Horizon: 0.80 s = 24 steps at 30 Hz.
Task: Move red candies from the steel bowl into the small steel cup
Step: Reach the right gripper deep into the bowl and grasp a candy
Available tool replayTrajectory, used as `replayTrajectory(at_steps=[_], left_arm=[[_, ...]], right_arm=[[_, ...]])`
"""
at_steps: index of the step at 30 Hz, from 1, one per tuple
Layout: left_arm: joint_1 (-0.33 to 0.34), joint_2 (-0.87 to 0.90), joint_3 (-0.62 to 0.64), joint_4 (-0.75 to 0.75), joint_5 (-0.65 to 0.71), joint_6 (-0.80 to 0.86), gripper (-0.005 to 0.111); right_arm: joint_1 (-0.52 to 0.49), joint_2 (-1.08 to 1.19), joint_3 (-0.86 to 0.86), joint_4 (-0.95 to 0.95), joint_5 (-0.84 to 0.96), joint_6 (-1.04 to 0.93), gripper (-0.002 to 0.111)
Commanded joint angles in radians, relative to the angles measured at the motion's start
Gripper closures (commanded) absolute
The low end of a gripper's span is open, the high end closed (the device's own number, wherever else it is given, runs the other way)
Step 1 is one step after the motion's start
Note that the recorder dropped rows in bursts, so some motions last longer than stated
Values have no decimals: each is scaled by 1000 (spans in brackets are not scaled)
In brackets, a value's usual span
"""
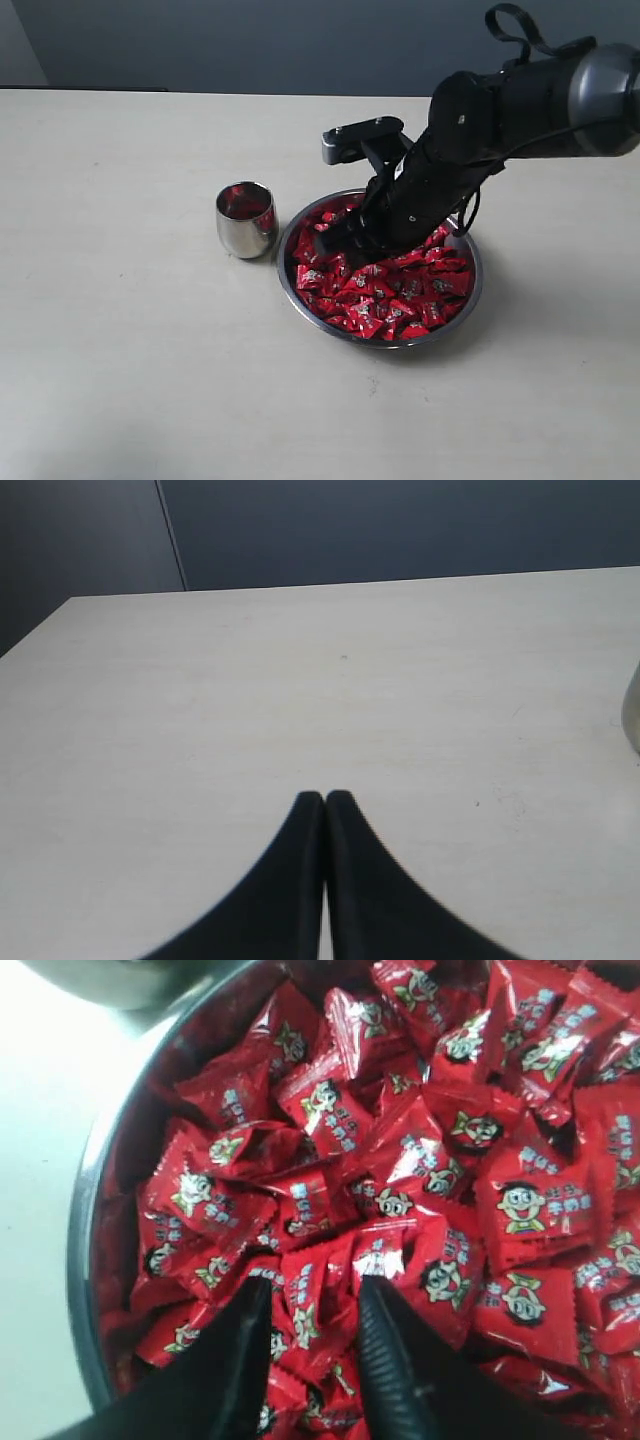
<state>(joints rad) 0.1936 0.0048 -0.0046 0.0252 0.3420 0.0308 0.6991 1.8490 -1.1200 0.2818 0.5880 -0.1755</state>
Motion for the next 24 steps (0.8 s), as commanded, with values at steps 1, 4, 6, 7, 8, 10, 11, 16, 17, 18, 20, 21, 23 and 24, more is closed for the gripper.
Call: replayTrajectory(at_steps=[1,4,6,7,8,10,11,16,17,18,20,21,23,24], left_arm=[[-7,-5,5,2,-8,-1,106],[-7,-5,5,2,-8,-1,106],[-7,-5,5,2,-8,-1,106],[-7,-5,5,2,-8,-1,106],[-7,-5,5,2,-8,-1,106],[-7,-5,5,2,-8,-1,106],[-7,-5,5,2,-8,-1,106],[-7,-5,5,2,-8,-1,106],[-7,-5,5,2,-8,-1,106],[-7,-5,5,2,-8,-1,106],[-7,-5,5,2,-8,-1,106],[-7,-5,5,2,-8,-1,106],[-7,-5,5,2,-8,-1,106],[-7,-5,5,2,-8,-1,106]], right_arm=[[1,46,-28,-27,12,-9,78],[1,66,-43,-27,31,-9,78],[1,69,-43,-27,36,-9,78],[1,71,-43,-29,36,-9,78],[1,73,-43,-29,36,-9,78],[1,76,-43,-27,38,-9,78],[1,80,-43,-23,38,-9,78],[1,93,-43,3,53,-18,78],[1,97,-43,18,55,-34,78],[1,97,-43,39,55,-50,78],[1,100,-43,95,57,-104,78],[1,100,-43,115,57,-126,78],[1,100,-43,132,59,-146,78],[1,100,-43,132,59,-146,78]])
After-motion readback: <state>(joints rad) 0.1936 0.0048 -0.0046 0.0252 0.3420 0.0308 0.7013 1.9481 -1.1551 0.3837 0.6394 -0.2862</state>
